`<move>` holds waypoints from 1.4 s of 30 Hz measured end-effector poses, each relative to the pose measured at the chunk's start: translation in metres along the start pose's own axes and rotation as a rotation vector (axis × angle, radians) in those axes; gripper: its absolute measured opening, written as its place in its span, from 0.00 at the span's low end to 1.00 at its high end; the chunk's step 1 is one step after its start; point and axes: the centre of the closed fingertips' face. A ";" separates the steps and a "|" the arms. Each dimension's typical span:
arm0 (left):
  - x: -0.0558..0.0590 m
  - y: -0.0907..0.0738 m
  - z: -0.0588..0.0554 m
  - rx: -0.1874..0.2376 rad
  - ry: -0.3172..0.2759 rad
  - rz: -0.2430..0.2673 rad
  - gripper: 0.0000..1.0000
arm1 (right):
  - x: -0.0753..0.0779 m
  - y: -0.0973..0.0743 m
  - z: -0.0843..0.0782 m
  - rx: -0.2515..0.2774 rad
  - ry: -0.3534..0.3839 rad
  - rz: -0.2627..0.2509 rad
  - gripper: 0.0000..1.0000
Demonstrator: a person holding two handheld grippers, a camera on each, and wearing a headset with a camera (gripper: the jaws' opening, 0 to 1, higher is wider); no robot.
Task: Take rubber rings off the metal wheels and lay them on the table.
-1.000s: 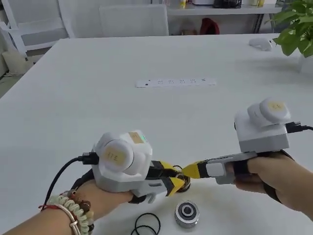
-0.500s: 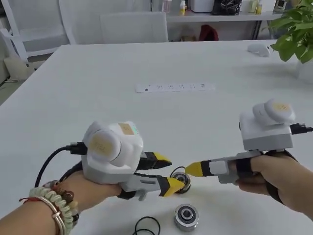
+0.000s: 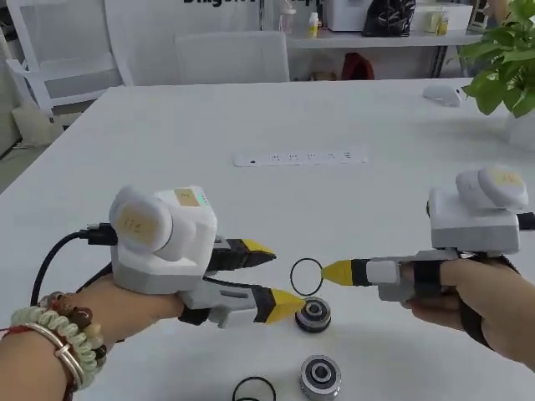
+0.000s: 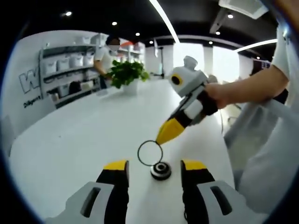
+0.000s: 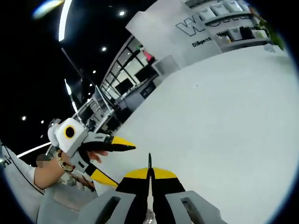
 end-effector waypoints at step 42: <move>0.036 -0.139 -0.057 -0.022 -0.058 0.143 0.73 | -0.069 -0.043 0.049 0.207 -0.198 0.184 0.00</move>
Point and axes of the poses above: the centre of the closed fingertips' face, and the gripper's own axes: y roughly forward along the fingers, x roughly to its right, z roughly out of its top, and after that the axes turned 14 degrees about -x, right-handed
